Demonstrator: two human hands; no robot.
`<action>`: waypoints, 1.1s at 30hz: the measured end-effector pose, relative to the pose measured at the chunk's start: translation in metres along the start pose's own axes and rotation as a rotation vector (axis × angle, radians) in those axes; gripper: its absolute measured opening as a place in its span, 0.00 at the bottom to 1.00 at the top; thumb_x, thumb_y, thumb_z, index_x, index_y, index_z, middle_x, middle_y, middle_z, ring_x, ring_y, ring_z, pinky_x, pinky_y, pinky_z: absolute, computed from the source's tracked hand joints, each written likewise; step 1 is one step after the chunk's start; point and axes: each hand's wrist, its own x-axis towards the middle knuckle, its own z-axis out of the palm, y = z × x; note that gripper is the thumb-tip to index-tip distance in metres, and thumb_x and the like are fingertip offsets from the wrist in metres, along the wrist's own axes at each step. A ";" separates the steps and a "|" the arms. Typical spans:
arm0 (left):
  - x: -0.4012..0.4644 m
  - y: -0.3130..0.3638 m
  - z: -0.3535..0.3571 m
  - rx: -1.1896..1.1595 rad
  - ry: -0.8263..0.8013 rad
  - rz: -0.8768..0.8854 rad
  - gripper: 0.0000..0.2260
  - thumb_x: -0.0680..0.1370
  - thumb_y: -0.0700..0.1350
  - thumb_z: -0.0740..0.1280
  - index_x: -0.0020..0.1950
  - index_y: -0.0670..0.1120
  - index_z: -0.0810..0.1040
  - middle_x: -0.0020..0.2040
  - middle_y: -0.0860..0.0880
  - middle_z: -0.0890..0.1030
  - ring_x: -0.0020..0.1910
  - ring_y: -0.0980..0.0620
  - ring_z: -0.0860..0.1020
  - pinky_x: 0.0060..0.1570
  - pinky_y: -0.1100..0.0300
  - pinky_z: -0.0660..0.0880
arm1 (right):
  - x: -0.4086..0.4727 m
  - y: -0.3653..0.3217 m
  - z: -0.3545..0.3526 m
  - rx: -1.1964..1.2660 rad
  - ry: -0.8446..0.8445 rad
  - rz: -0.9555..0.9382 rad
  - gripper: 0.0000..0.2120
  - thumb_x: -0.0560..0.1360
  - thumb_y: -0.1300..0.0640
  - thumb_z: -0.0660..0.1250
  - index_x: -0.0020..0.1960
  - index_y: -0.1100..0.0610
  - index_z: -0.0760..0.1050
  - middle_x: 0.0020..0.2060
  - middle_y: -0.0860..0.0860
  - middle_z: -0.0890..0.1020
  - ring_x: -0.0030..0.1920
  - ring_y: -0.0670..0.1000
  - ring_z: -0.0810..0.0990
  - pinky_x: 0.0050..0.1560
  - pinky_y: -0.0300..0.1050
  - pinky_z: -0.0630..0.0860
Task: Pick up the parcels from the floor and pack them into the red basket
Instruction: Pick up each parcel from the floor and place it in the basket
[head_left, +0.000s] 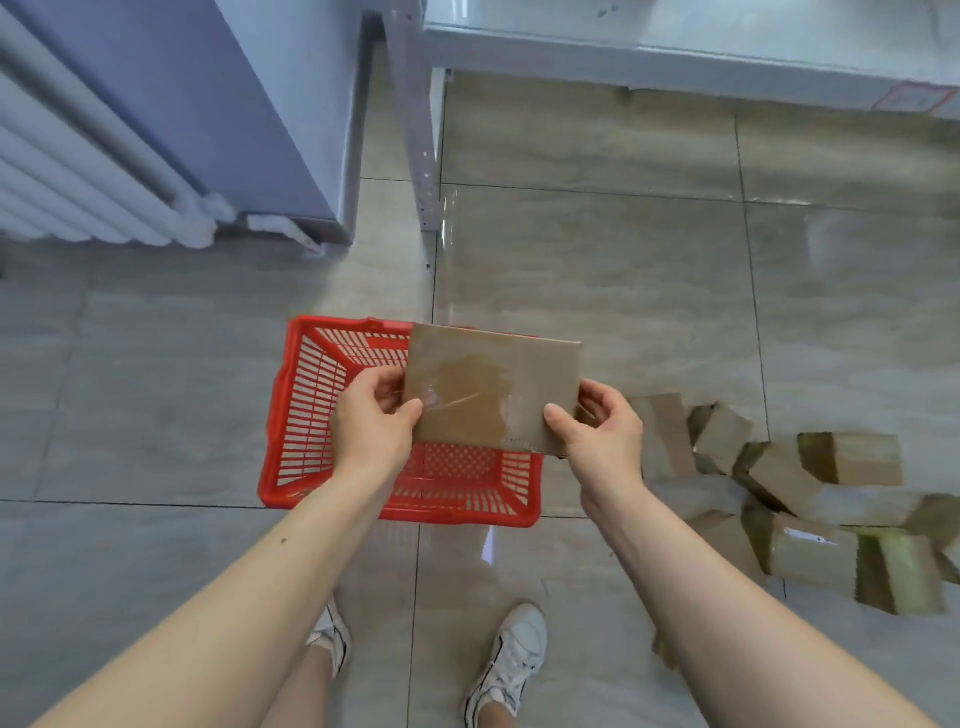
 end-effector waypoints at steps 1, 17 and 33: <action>0.009 -0.005 -0.013 -0.005 0.013 -0.019 0.15 0.73 0.31 0.71 0.55 0.46 0.79 0.48 0.51 0.82 0.51 0.52 0.82 0.55 0.58 0.78 | -0.002 0.000 0.017 -0.012 -0.019 0.001 0.20 0.72 0.71 0.70 0.62 0.61 0.75 0.48 0.47 0.80 0.48 0.40 0.79 0.59 0.44 0.77; 0.169 -0.165 -0.066 0.259 -0.107 -0.040 0.22 0.76 0.38 0.64 0.68 0.54 0.76 0.62 0.53 0.81 0.60 0.50 0.79 0.63 0.48 0.75 | 0.065 0.128 0.213 -0.186 -0.055 0.080 0.27 0.71 0.66 0.72 0.68 0.52 0.74 0.60 0.50 0.82 0.58 0.50 0.81 0.62 0.56 0.78; 0.267 -0.275 -0.002 0.536 -0.230 -0.126 0.25 0.83 0.42 0.58 0.80 0.46 0.57 0.81 0.46 0.56 0.80 0.46 0.54 0.78 0.49 0.54 | 0.166 0.245 0.288 -0.389 -0.051 0.085 0.28 0.74 0.65 0.71 0.72 0.53 0.69 0.64 0.53 0.79 0.65 0.54 0.78 0.65 0.53 0.76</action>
